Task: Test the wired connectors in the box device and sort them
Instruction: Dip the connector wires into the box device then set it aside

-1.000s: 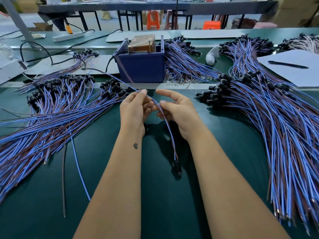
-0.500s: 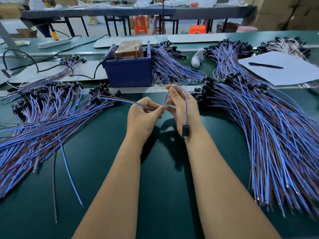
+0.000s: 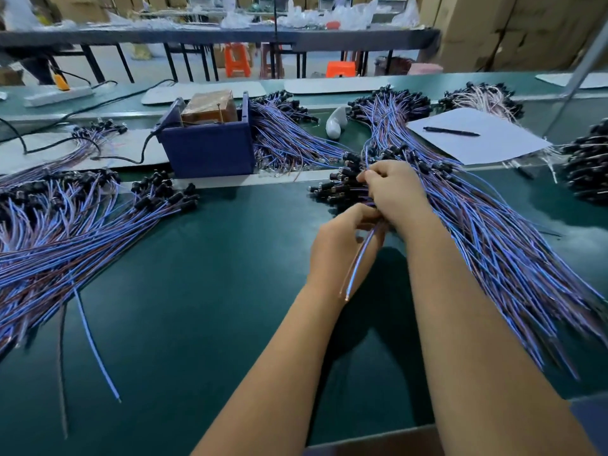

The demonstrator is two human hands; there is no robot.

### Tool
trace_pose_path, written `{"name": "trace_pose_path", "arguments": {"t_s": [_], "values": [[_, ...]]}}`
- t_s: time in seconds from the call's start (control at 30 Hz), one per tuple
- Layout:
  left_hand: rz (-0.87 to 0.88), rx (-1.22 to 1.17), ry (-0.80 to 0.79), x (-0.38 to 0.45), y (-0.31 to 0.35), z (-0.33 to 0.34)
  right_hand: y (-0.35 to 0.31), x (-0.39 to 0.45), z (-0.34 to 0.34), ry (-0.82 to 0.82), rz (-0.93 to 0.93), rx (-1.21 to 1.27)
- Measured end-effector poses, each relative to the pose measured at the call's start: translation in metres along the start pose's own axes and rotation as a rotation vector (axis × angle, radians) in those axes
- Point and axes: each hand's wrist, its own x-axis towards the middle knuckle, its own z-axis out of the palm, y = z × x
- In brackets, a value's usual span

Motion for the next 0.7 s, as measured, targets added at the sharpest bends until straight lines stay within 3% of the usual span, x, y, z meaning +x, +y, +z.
{"name": "trace_pose_path", "arguments": {"t_s": [0.27, 0.37, 0.5, 0.6, 0.7], "values": [[0.060, 0.143, -0.228, -0.009, 0.008, 0.023, 0.028, -0.002, -0.047, 0.047, 0.125, -0.517], [0.001, 0.113, -0.204, -0.007, 0.005, 0.021, 0.026, -0.004, -0.043, 0.101, 0.198, -0.611], [-0.085, 0.091, -0.072, -0.003, 0.003, 0.015, 0.000, -0.009, -0.021, 0.247, 0.091, -0.698], [-0.150, 0.133, 0.117, 0.005, -0.002, 0.003, -0.023, -0.012, 0.010, 0.268, -0.113, -0.577], [-0.268, 0.256, 0.278, 0.009, -0.010, -0.016, -0.042, -0.020, 0.051, 0.055, -0.169, 0.017]]}}
